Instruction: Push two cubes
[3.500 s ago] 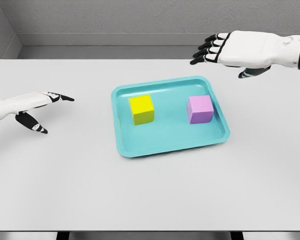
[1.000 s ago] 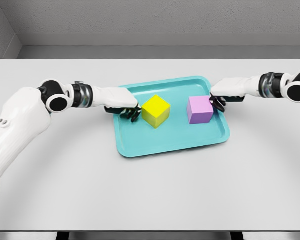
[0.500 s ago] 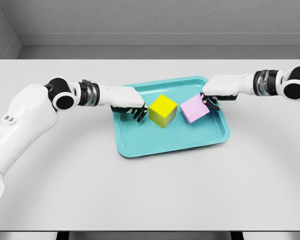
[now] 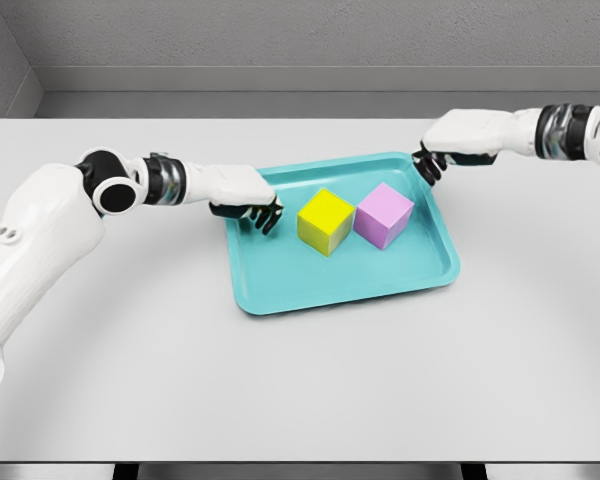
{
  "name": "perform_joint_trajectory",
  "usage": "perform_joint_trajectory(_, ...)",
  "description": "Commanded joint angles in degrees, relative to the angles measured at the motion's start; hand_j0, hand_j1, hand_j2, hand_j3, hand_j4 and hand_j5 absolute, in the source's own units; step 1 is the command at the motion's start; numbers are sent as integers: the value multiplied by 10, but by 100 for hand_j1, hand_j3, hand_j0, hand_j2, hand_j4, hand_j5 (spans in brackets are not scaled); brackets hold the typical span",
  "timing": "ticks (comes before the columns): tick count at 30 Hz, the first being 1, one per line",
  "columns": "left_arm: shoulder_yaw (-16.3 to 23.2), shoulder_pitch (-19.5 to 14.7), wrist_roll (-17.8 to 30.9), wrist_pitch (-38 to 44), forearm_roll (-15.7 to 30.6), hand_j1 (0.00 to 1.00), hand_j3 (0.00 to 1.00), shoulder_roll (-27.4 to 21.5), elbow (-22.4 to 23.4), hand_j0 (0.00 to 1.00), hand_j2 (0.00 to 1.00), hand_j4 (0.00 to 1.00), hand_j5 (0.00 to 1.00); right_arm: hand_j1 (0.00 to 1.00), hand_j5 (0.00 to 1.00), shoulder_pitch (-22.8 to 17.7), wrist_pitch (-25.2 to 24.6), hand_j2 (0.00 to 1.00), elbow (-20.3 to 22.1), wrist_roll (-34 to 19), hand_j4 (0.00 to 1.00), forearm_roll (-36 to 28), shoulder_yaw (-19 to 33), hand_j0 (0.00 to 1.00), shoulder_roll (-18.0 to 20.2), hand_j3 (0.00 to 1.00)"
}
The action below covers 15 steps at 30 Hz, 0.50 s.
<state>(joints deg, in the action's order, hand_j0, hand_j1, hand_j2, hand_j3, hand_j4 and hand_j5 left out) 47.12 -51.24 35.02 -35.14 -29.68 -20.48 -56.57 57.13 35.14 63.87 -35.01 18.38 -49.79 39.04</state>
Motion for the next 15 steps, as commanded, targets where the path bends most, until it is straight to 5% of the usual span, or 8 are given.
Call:
perform_joint_trajectory(1,-3,0,0,1,3,29,29,0,4,29,29,29,29,24,24,0,-1,24,0,0,24,-3,6,24,9,24)
perform_joint_trajectory(3,-3,-1,0,1,3,29,29,0,6,29,29,29,29,24,24,0,-1,24,1,0,24,-3,6,24,11,24)
perform_joint_trajectory(8,-3,-2,0,1,3,29,29,0,5,29,29,29,29,26,26,-7,-1,26,17,0,26,-10,14,26,86,26)
perform_joint_trajectory(11,-3,-2,0,1,5,29,29,-1,4,29,29,29,29,26,26,-13,-1,26,64,0,26,-78,14,26,156,26)
perform_joint_trajectory(15,-3,-2,0,1,6,30,30,-2,2,30,30,30,30,27,27,-50,-1,27,149,0,27,-83,12,27,192,27)
